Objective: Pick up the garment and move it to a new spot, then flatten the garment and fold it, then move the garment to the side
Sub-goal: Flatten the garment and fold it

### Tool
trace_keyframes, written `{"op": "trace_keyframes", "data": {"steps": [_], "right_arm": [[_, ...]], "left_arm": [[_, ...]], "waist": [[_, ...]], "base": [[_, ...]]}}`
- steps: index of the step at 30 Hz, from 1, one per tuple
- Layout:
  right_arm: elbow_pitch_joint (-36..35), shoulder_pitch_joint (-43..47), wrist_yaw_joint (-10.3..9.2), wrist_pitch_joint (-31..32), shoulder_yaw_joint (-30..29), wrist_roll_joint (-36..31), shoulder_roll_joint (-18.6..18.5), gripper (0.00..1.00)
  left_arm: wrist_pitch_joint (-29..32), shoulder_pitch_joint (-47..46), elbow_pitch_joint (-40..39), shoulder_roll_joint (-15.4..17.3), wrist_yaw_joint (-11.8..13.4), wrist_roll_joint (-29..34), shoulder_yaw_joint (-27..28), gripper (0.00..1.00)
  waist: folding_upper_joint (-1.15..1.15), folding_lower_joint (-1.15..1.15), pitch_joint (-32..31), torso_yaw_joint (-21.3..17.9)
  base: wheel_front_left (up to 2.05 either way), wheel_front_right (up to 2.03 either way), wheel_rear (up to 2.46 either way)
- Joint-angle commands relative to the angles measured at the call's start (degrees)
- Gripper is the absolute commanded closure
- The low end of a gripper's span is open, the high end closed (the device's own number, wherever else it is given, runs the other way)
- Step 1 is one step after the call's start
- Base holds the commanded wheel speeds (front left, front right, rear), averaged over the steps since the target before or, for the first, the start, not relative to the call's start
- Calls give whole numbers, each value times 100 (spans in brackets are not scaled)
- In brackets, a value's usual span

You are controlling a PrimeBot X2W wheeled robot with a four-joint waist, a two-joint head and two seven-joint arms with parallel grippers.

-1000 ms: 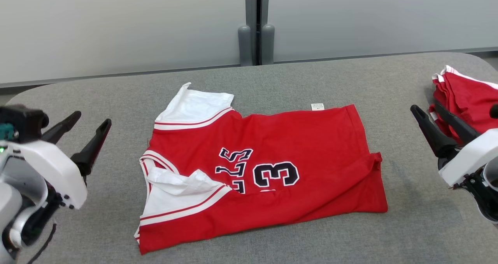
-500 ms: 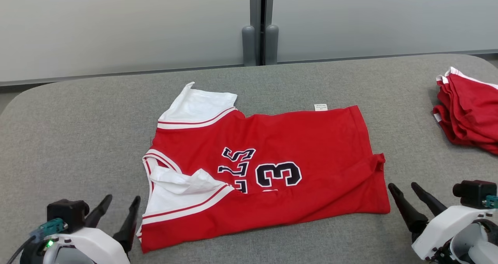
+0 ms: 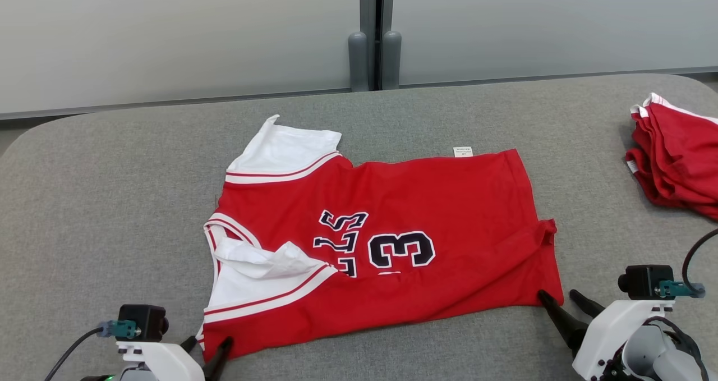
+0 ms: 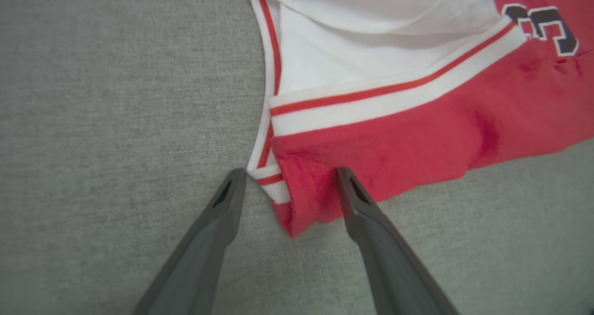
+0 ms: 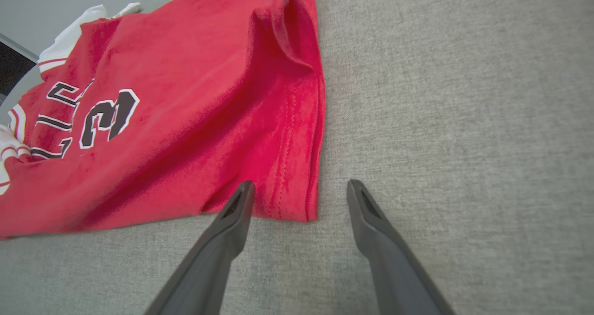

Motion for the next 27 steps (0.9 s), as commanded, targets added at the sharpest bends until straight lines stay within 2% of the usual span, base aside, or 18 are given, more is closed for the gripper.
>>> {"op": "trace_keyframes", "data": {"steps": [1, 6, 7, 8, 9, 10, 14, 19, 27], "right_arm": [[37, -48, 3, 41, -30, -46, 21, 0], [78, -87, 3, 215, -42, -109, 144, 2], [65, -95, 3, 251, -43, -116, 156, 34], [46, -100, 3, 256, -42, -118, 167, 57], [28, -104, 3, 264, -48, -121, 176, 77], [7, -105, 3, 263, -57, -120, 184, 100], [-82, -98, 3, 167, -108, -113, 157, 100], [-284, -27, 3, 256, -192, 29, -28, 100], [-771, 486, 2, 845, -326, 358, -405, 100]], "left_arm": [[54, -105, 91, -55, -97, -79, -8, 0], [240, -231, 458, -246, -298, -72, -123, 0], [246, -252, 513, -269, -335, -65, -130, 25], [227, -274, 546, -301, -370, -70, -126, 49], [221, -296, 573, -325, -392, -76, -121, 78], [214, -316, 590, -331, -423, -69, -117, 100], [101, -348, 592, -247, -459, -35, -42, 100], [86, -260, 336, -57, -388, -81, 16, 100], [315, 58, -564, 449, -147, -122, -56, 100]], "waist": [[0, 0, 16, -3], [0, 0, 88, -8], [0, 0, 101, -11], [0, 0, 111, -12], [0, 0, 114, -8], [0, 0, 115, -4], [0, 0, 75, 24], [0, 0, -52, 60], [0, 0, -267, 120]], "base": [[0, 0, 0], [0, 0, 0], [0, 0, 0], [0, 0, 0], [0, 0, 0], [0, 0, 0], [0, 0, 0], [0, 0, 0], [0, 0, 0]]}}
